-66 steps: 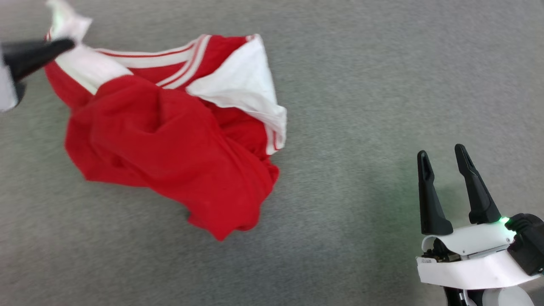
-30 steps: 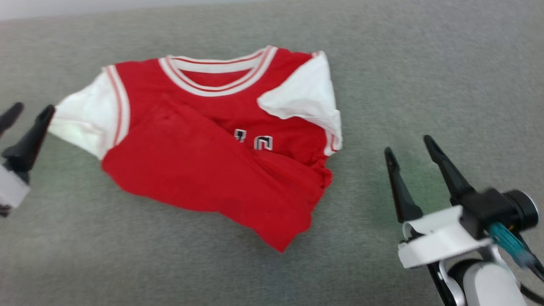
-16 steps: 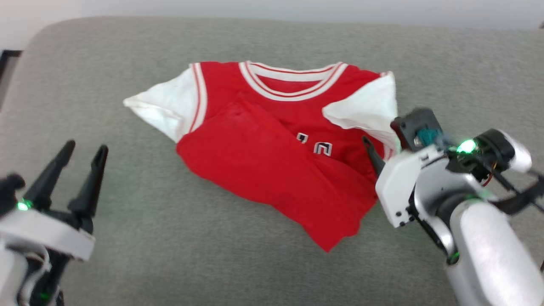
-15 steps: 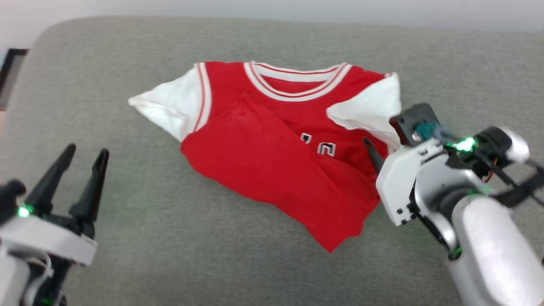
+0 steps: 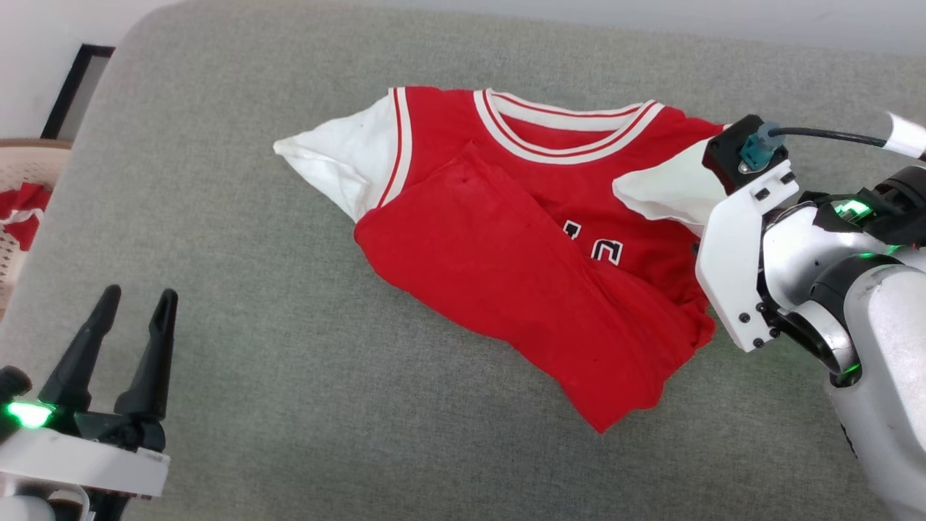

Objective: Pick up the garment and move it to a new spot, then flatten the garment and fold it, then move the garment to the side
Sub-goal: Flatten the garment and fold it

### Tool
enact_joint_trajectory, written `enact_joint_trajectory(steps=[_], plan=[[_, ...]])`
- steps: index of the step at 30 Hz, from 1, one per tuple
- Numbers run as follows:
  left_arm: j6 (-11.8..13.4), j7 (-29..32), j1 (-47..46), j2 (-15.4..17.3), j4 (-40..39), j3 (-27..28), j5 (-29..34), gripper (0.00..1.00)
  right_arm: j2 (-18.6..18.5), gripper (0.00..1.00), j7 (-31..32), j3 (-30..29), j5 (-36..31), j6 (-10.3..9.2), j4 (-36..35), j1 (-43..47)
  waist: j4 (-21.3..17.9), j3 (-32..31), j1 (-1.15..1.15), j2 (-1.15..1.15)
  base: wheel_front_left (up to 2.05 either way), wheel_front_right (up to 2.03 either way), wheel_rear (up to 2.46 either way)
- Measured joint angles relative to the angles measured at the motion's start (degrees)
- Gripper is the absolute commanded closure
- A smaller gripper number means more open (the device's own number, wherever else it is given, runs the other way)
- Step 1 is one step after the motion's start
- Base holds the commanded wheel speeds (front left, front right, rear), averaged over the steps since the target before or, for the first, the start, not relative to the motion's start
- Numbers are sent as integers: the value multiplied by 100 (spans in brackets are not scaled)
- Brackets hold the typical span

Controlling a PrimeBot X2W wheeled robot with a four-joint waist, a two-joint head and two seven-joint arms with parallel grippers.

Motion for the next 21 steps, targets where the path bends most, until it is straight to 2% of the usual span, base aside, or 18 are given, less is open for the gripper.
enact_joint_trajectory(steps=[2,3,4,6,11,14,18,21], plan=[[0,0,7,-3,-31,15,-47,0,16,0,65,10,-30,0,-10,-13,9,56,0,0,0,0,0],[0,0,8,-7,-58,19,-79,0,18,15,132,33,-55,0,-10,-19,12,84,0,0,0,0,0],[0,0,7,-9,-76,22,-107,0,13,67,188,70,-68,0,-11,-23,14,111,0,0,0,0,0],[0,0,4,-8,-91,49,-138,0,31,100,178,129,-69,0,-52,-46,13,161,0,0,0,0,0],[0,0,-1,-8,-101,87,-182,0,107,100,64,44,-168,0,-88,-87,-33,213,0,0,0,0,0],[0,0,7,-10,-123,115,-182,0,155,100,-111,-277,-314,0,-242,108,-74,196,0,0,0,0,0],[0,0,103,-24,-138,219,-183,0,481,100,-430,-1148,-671,1,-697,703,-143,160,0,0,0,0,0],[0,0,198,-73,-147,343,-209,0,1101,100,-742,-2109,-1067,0,-1148,1395,-216,140,0,0,0,0,0]])
